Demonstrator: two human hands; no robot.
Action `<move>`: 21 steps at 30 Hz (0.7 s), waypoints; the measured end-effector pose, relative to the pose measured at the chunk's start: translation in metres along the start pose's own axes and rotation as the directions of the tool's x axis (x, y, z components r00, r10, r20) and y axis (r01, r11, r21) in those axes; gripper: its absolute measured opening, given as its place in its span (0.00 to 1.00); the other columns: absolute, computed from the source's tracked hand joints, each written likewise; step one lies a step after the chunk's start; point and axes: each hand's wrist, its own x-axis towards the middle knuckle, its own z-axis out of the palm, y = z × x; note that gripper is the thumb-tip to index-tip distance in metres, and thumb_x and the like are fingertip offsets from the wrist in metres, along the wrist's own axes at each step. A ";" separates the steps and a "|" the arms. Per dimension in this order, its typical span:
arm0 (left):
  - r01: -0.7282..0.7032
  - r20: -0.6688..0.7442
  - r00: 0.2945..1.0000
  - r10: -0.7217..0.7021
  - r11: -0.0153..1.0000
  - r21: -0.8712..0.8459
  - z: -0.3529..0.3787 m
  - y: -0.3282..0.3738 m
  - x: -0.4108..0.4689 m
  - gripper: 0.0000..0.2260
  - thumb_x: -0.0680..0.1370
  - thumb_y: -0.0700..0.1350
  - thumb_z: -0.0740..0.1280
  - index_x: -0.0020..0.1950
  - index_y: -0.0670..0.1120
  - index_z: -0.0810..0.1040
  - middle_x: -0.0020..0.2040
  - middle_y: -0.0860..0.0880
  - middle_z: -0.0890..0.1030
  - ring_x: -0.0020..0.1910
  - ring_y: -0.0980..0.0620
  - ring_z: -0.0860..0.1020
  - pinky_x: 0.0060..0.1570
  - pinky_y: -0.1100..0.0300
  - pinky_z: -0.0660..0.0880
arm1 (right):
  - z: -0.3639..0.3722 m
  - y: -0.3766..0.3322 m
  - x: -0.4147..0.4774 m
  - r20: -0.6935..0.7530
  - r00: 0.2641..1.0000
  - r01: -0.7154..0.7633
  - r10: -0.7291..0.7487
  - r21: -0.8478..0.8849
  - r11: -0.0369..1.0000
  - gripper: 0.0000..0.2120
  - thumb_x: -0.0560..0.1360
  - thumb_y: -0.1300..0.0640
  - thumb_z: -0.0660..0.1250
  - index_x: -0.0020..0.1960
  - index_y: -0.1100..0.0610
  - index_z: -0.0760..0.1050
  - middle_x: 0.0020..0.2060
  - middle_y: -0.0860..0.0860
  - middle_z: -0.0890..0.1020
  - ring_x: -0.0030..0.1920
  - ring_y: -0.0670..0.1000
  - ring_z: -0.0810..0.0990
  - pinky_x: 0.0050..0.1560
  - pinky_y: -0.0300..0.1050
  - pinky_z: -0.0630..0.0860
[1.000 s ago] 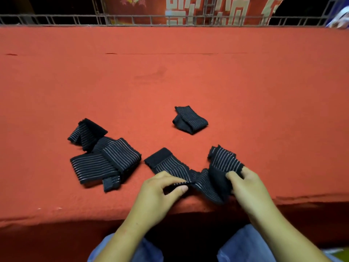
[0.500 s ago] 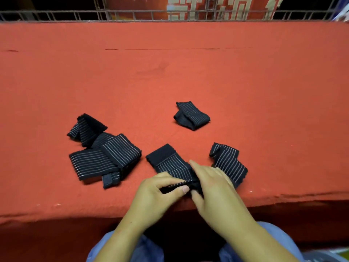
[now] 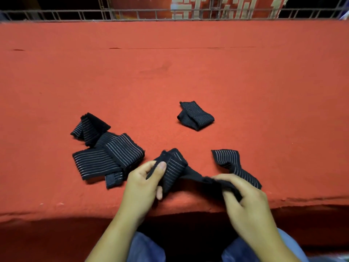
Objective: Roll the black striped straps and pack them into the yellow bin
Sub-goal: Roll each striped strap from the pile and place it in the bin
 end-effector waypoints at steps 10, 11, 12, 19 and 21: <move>-0.052 -0.002 0.999 0.052 0.992 -0.116 0.007 0.026 -0.002 0.11 0.81 0.51 0.67 0.48 0.44 0.83 0.40 0.50 0.85 0.40 0.55 0.81 0.45 0.55 0.76 | -0.053 -0.008 -0.006 0.297 0.877 -0.447 0.377 0.791 0.417 0.11 0.63 0.66 0.68 0.45 0.62 0.83 0.39 0.60 0.81 0.41 0.59 0.79 0.40 0.50 0.78; -0.081 -0.010 0.997 0.080 0.994 -0.080 0.009 0.029 -0.003 0.09 0.81 0.50 0.68 0.50 0.46 0.83 0.42 0.50 0.86 0.41 0.55 0.81 0.46 0.56 0.76 | -0.054 -0.005 -0.009 0.362 0.843 -0.490 0.397 0.821 0.292 0.23 0.57 0.61 0.73 0.52 0.64 0.84 0.46 0.64 0.84 0.45 0.63 0.83 0.44 0.56 0.83; -0.104 -0.033 0.994 0.102 0.993 -0.057 0.011 0.032 -0.004 0.07 0.81 0.49 0.68 0.52 0.47 0.83 0.44 0.50 0.86 0.43 0.55 0.82 0.47 0.56 0.77 | -0.055 -0.004 -0.011 0.416 0.818 -0.521 0.398 0.829 0.203 0.32 0.54 0.58 0.78 0.57 0.66 0.83 0.52 0.66 0.85 0.48 0.65 0.85 0.46 0.60 0.85; -0.364 0.139 0.930 0.341 0.906 0.216 0.019 0.058 -0.024 0.16 0.82 0.38 0.67 0.62 0.58 0.81 0.58 0.66 0.83 0.60 0.65 0.80 0.61 0.70 0.72 | -0.056 -0.003 -0.019 0.369 0.820 -0.540 0.437 0.753 0.377 0.12 0.75 0.62 0.68 0.54 0.60 0.87 0.53 0.64 0.87 0.54 0.62 0.87 0.56 0.58 0.84; -0.447 0.351 0.870 0.345 0.853 0.270 0.033 0.065 -0.033 0.14 0.81 0.42 0.70 0.61 0.58 0.83 0.58 0.66 0.83 0.61 0.68 0.79 0.60 0.74 0.69 | -0.051 -0.007 -0.018 0.276 0.864 -0.492 0.420 0.638 0.593 0.08 0.77 0.63 0.70 0.52 0.58 0.87 0.49 0.59 0.88 0.53 0.59 0.87 0.56 0.55 0.83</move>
